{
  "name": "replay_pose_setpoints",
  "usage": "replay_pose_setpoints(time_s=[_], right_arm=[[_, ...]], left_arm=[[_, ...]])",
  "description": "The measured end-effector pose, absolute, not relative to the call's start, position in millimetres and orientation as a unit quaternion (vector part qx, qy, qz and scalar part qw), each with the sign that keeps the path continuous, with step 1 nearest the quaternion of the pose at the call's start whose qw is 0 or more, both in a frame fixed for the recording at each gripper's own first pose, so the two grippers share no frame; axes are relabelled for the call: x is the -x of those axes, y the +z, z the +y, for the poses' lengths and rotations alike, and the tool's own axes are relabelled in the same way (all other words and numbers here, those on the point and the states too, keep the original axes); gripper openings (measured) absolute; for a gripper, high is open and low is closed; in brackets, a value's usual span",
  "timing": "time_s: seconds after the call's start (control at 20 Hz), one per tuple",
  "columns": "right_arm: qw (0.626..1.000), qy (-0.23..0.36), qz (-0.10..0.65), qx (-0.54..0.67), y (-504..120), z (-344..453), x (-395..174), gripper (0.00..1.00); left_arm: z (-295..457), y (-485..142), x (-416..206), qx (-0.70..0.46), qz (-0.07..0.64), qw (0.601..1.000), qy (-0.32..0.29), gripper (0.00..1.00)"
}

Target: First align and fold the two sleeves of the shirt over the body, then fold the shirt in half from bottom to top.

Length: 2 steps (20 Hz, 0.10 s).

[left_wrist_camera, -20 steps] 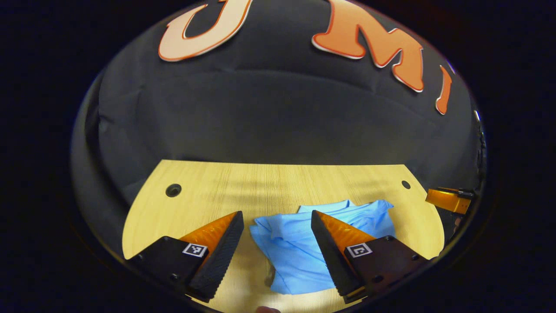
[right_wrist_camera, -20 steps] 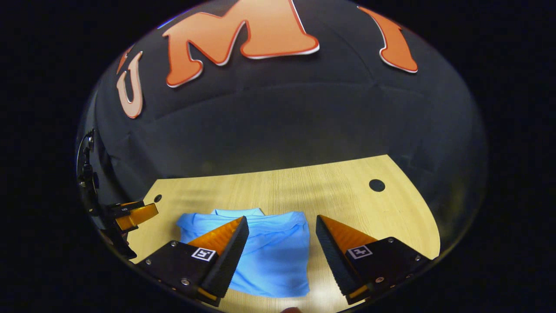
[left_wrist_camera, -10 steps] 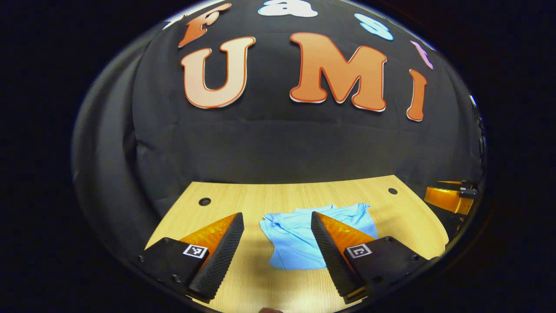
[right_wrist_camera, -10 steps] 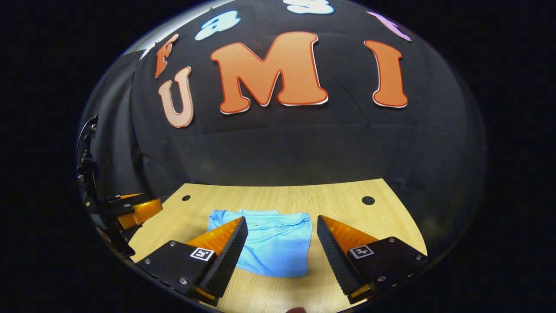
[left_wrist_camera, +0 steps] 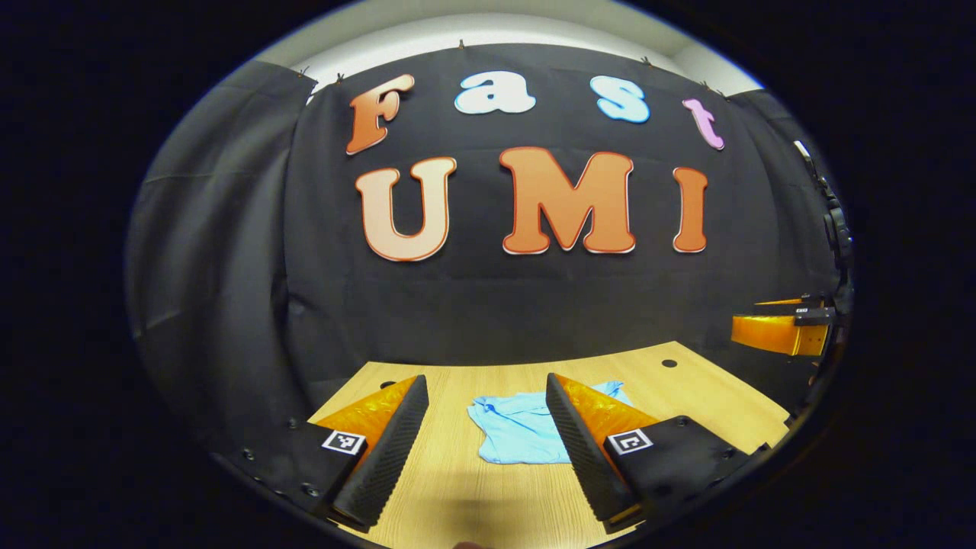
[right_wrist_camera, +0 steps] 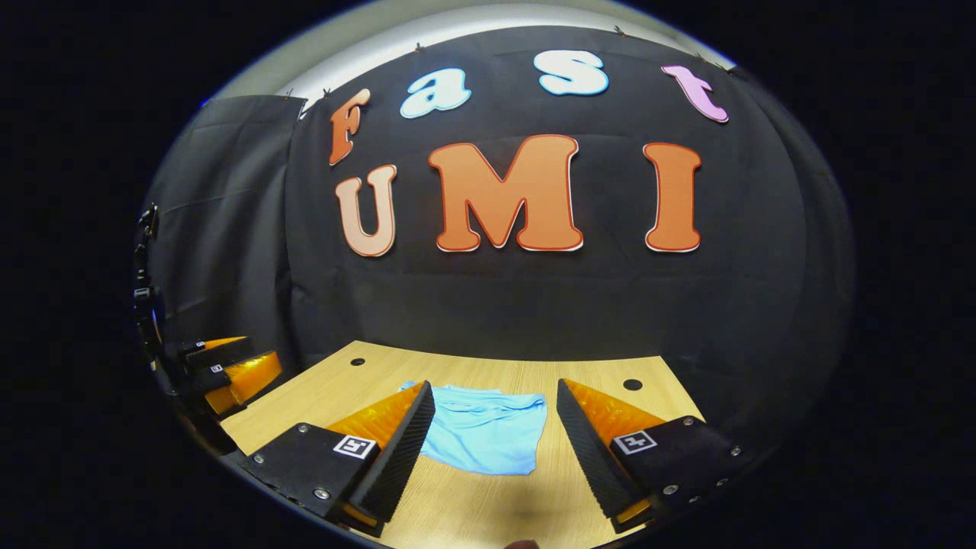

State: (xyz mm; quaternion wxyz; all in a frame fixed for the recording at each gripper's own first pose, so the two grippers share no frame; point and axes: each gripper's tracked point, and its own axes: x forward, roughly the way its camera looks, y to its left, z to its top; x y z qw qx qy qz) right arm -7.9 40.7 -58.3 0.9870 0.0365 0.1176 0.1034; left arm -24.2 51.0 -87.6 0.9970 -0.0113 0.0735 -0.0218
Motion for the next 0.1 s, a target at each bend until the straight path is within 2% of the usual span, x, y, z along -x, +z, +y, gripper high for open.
replay_pose_setpoints(time_s=[0.1], right_arm=[[0.988, 0.11, 0.106, -0.032, -51.7, 42.0, 26.7, 0.97]], left_arm=[[48.3, -72.5, 47.6, 0.019, 0.059, 0.998, -0.023, 1.0]])
